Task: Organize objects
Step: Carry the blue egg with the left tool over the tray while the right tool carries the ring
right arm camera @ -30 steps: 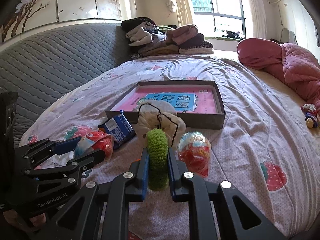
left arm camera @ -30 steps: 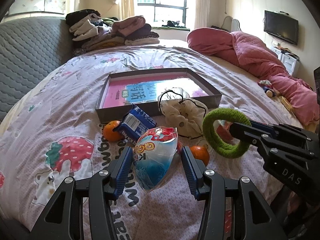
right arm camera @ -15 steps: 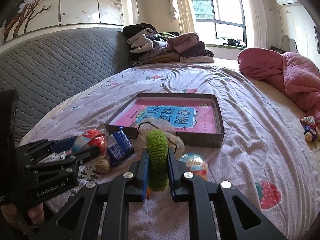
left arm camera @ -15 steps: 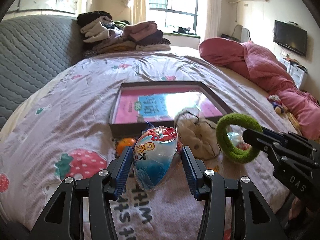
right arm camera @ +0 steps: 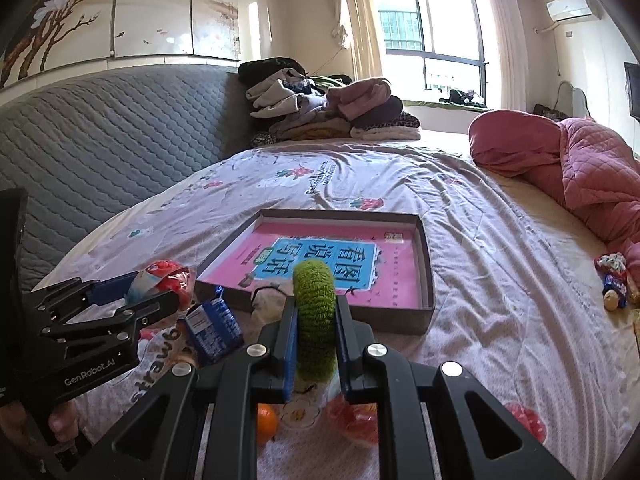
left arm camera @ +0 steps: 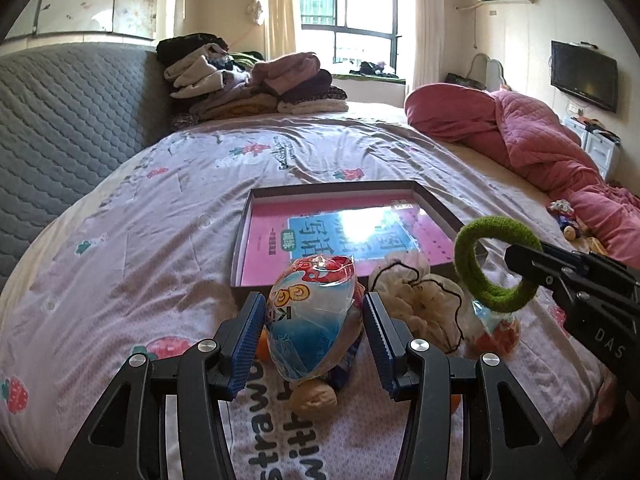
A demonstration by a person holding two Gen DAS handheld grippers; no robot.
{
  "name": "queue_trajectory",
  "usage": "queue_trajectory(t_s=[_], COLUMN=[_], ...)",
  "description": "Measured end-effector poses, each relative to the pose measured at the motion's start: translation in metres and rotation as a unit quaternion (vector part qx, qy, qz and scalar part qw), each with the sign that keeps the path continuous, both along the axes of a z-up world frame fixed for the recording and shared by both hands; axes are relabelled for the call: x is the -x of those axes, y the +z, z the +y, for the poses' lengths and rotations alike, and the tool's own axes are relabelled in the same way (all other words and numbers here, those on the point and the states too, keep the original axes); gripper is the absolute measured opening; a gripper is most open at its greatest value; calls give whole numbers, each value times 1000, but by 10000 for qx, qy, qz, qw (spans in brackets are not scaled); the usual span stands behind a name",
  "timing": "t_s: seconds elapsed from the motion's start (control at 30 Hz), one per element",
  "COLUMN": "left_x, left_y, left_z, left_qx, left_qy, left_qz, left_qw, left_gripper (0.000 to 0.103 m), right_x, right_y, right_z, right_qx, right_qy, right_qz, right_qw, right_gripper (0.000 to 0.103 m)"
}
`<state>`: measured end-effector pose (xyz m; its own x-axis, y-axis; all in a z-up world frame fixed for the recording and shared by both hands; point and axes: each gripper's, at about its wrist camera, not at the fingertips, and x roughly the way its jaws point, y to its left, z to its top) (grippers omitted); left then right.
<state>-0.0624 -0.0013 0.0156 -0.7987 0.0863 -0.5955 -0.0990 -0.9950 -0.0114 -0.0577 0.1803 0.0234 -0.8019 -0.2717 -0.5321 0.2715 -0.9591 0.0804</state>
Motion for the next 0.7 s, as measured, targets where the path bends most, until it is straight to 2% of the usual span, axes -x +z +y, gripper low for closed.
queue_trajectory(t_s=[0.7], left_x=[65], left_y=[19], left_z=[-16], left_qx=[-90], left_qy=[93], left_qz=[106], left_qw=[9999], left_gripper=[52], right_x=[56], right_y=[17], right_z=[6], right_qx=[-173], right_qy=[-169], right_qz=[203], right_qw=[9995], right_gripper=[17])
